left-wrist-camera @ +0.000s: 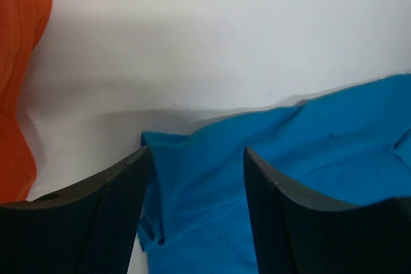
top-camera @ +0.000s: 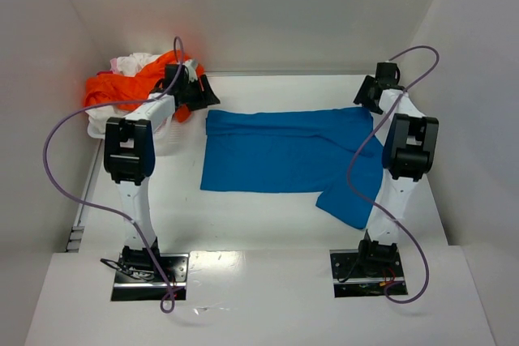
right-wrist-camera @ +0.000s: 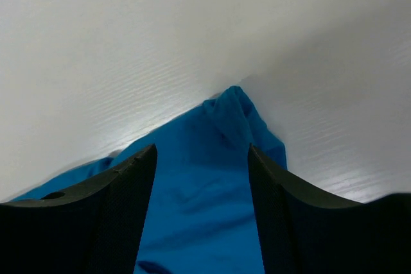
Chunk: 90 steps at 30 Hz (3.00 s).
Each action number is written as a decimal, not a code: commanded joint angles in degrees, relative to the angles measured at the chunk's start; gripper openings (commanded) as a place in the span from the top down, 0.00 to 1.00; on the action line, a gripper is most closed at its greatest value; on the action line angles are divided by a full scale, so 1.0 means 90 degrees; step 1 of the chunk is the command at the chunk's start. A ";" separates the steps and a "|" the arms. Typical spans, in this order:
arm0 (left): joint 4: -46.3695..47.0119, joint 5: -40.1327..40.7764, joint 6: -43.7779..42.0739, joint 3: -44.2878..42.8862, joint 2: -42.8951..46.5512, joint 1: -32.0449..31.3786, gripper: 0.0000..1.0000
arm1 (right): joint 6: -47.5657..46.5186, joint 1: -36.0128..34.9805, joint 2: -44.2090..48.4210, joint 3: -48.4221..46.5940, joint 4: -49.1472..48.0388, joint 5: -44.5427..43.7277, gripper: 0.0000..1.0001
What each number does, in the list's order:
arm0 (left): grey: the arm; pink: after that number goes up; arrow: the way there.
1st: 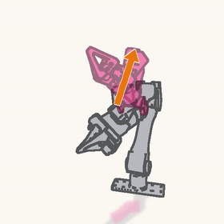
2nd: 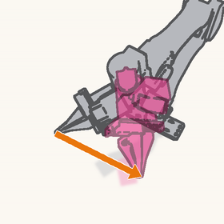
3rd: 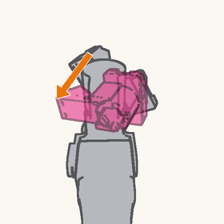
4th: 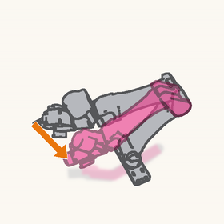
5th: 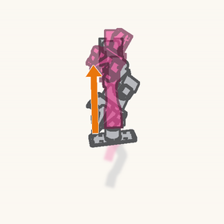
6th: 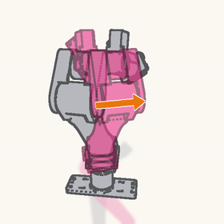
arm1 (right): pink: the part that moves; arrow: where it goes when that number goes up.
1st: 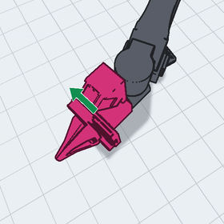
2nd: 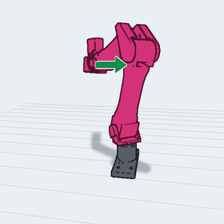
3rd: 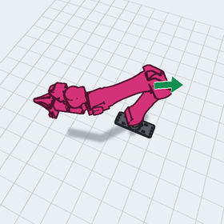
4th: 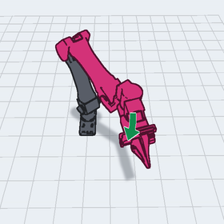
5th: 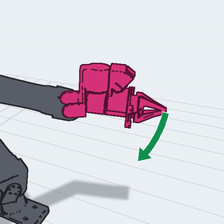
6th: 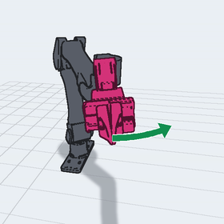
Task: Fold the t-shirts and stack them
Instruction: Fold the flattened tshirt in 1/3 of the way
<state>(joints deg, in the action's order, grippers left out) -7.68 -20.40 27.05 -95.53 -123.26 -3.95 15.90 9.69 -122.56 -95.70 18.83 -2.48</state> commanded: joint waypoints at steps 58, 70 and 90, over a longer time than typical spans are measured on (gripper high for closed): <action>0.0824 0.2453 0.0901 0.0565 -0.0406 -0.0441 0.70 | -0.0282 0.0046 -0.1187 -0.1241 0.0222 -0.0398 0.91; 0.0941 0.2511 0.0960 0.0507 -0.0464 -0.0441 0.89 | -0.0282 0.0163 -0.0864 -0.1447 0.0223 -0.0799 0.99; 0.0942 0.1360 0.0472 0.0262 -0.0182 -0.0441 0.25 | -0.0155 0.0427 -0.0825 -0.1505 0.0105 0.0040 0.82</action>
<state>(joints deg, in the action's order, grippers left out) -0.36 -3.92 33.21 -91.22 -127.37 -8.27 14.48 12.99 -132.55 -106.50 21.78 -4.19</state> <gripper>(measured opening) 0.734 0.178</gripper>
